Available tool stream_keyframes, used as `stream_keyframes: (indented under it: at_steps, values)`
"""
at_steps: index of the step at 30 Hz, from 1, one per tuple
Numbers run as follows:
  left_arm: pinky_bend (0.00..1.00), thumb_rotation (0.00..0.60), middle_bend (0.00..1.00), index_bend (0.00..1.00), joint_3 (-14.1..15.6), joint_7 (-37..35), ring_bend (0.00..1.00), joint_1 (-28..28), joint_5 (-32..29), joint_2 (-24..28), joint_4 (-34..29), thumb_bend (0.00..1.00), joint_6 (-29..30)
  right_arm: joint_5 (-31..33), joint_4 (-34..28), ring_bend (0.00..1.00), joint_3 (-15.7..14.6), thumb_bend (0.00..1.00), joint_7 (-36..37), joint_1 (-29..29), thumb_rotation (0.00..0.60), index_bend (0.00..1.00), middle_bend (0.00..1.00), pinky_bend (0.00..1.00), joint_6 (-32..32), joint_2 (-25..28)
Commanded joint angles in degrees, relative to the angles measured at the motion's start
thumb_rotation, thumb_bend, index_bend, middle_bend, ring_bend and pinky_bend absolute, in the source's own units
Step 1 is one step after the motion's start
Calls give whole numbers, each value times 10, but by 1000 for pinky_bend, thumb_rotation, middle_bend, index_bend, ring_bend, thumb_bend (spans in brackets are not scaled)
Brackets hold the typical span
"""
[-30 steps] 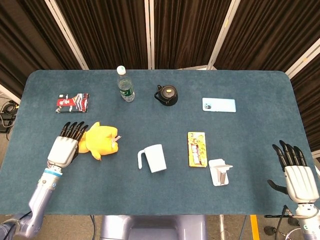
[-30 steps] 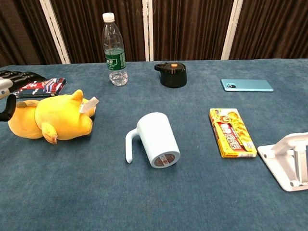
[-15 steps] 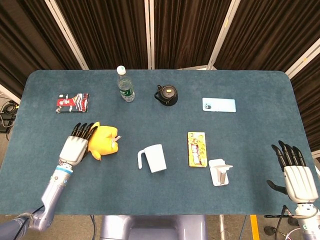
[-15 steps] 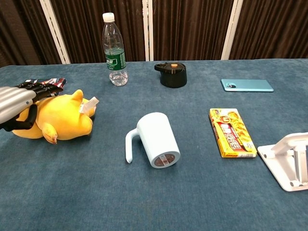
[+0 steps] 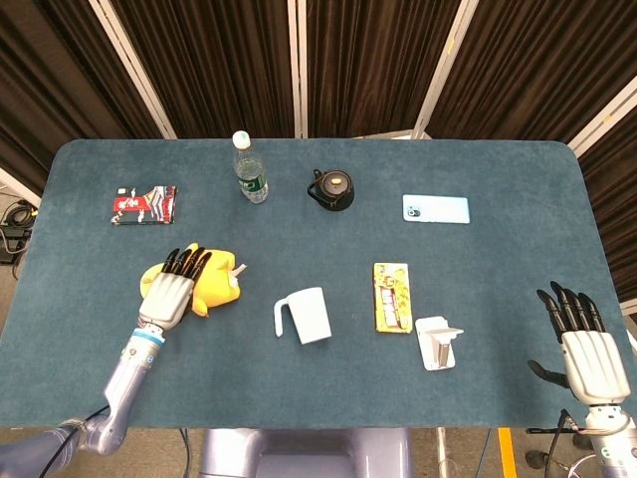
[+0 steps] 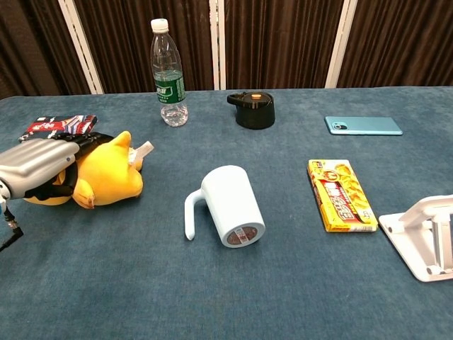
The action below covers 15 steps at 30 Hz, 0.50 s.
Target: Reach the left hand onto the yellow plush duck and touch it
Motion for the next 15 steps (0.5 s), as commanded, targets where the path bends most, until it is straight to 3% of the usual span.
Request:
stream_keyframes:
  at_steps: [1,15]
  values:
    - [0,600,0,0,1,2,0,-2,-7,-6,-6,1000,-4,0,0,0,0,34,2,0,600,0,0,0,0,1]
    - [0,600,0,0,13,12,0,2,30,-16,-48,1000,54,-6,-4,0,-2,34,5,-2,600,0,0,0,6,1]
